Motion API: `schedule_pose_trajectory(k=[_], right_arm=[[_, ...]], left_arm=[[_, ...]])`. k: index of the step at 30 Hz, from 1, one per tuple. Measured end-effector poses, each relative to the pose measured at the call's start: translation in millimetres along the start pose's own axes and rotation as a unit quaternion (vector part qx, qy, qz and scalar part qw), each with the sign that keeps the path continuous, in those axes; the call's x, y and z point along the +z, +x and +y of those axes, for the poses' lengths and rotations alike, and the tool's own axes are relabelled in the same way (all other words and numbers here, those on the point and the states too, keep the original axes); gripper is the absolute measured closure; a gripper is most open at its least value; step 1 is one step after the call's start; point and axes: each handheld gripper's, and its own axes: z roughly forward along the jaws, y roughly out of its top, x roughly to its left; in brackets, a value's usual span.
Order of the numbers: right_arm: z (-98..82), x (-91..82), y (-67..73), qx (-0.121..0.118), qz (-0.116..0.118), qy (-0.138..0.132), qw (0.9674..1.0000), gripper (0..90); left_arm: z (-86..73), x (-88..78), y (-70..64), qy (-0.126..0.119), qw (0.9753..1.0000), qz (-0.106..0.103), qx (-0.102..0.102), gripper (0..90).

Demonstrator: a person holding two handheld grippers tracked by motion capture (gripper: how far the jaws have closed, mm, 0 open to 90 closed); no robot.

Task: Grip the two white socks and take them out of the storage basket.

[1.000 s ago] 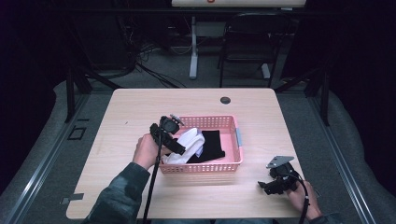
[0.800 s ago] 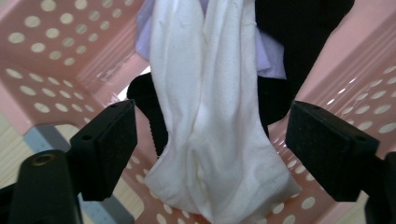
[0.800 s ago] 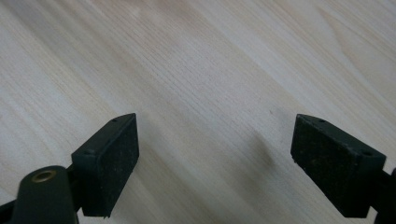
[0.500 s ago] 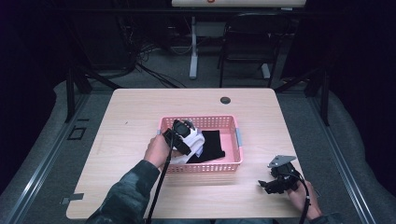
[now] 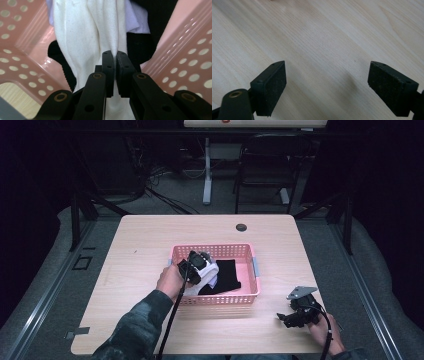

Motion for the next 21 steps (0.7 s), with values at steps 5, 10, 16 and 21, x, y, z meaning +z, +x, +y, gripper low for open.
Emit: schedule_pose_trajectory(k=[5,10,16,21], right_arm=[[0.4,-1.0,-0.2,-0.003,-0.006,-0.002,1.0000,14.5],[0.4,-1.1,0.0,-0.003,-0.007,-0.001,1.0000,14.5],[0.4,-1.1,0.0,-0.003,-0.006,-0.001,1.0000,14.5],[0.3,-1.1,-0.1,-0.002,-0.007,-0.002,1.0000,14.5]], left_arm=[[-1.1,-16.9,4.8,-0.022,0.9997,-0.001,-0.006,86.2],[-2.0,-33.1,9.7,-0.038,0.9992,0.002,-0.009,85.9],[-1.1,-47.7,13.2,-0.044,0.9990,0.003,-0.006,85.8],[-1.1,-58.0,16.5,-0.046,0.9989,0.004,-0.008,85.8]])
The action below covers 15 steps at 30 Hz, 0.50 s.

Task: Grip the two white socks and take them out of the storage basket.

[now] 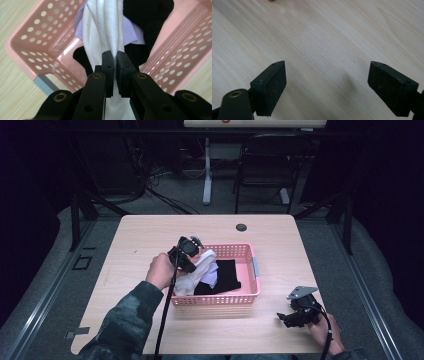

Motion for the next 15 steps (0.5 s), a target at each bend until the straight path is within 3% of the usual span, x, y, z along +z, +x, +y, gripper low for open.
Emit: schedule_pose_trajectory(k=[5,10,15], right_arm=[[-0.2,-0.4,0.8,0.002,-0.001,-0.003,1.0000,14.5],[0.0,0.0,0.5,0.000,0.000,-0.001,1.0000,14.5],[0.0,0.0,0.4,0.001,0.001,-0.001,1.0000,14.5]], left_arm=[[-1.0,-10.2,2.2,0.000,1.0000,0.008,0.004,84.3],[-6.9,-28.7,11.6,-0.015,0.9997,0.020,-0.006,84.2],[-12.1,-39.5,19.0,-0.011,0.9994,0.030,-0.010,84.2]])
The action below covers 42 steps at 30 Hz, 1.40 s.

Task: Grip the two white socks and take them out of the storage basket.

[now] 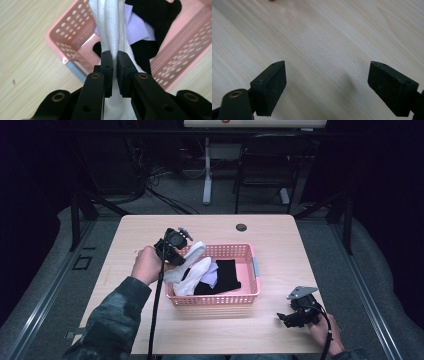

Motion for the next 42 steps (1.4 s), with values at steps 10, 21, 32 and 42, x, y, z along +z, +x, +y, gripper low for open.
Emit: schedule_pose_trajectory(k=[10,21,32,42], right_arm=[[0.4,-0.4,-0.4,-0.008,-0.005,0.009,0.9999,14.5],[0.1,0.3,0.3,-0.001,0.001,0.000,1.0000,14.5],[0.2,0.3,0.3,-0.001,0.002,-0.002,1.0000,14.5],[0.3,0.3,0.2,0.000,0.002,-0.003,1.0000,14.5]], left_arm=[[-10.1,-22.1,11.8,-0.006,0.9998,0.018,-0.011,84.4],[-32.9,-38.4,32.3,-0.003,0.9986,0.034,-0.039,84.7],[-62.7,-47.9,54.1,-0.001,0.9959,0.048,-0.077,84.7],[-90.1,-40.6,84.7,0.005,0.9905,0.056,-0.125,84.7]])
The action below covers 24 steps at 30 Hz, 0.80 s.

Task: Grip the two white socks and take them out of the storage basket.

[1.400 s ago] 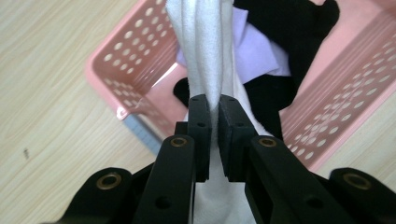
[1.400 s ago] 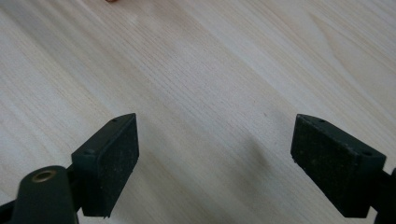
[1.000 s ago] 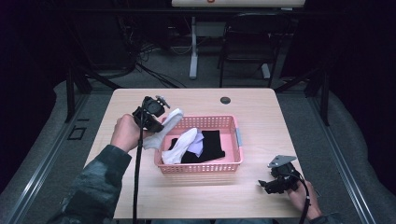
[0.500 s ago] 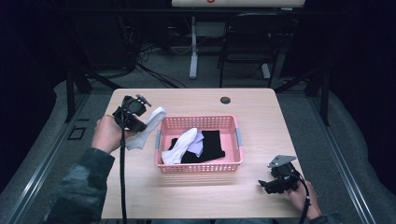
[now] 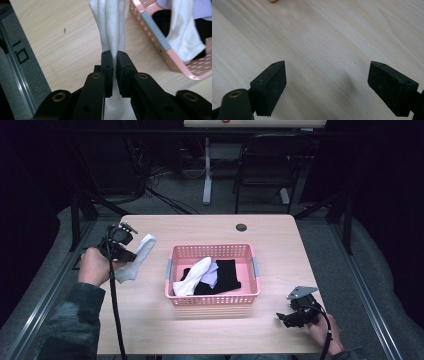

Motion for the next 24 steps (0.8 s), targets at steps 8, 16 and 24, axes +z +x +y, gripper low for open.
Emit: schedule_pose_trajectory(k=[8,16,24], right_arm=[[-0.3,-0.2,-0.1,0.001,-0.001,0.000,1.0000,14.5],[-0.1,-0.1,0.0,0.000,0.000,0.000,1.0000,14.5],[0.0,-0.7,0.1,-0.002,-0.003,0.001,1.0000,14.5]], left_arm=[[-11.6,19.0,16.0,0.012,0.9994,-0.005,-0.032,84.7],[-26.2,47.3,22.9,0.026,0.9980,-0.011,-0.057,85.1],[-36.6,74.3,27.2,0.043,0.9956,-0.022,-0.080,85.1]])
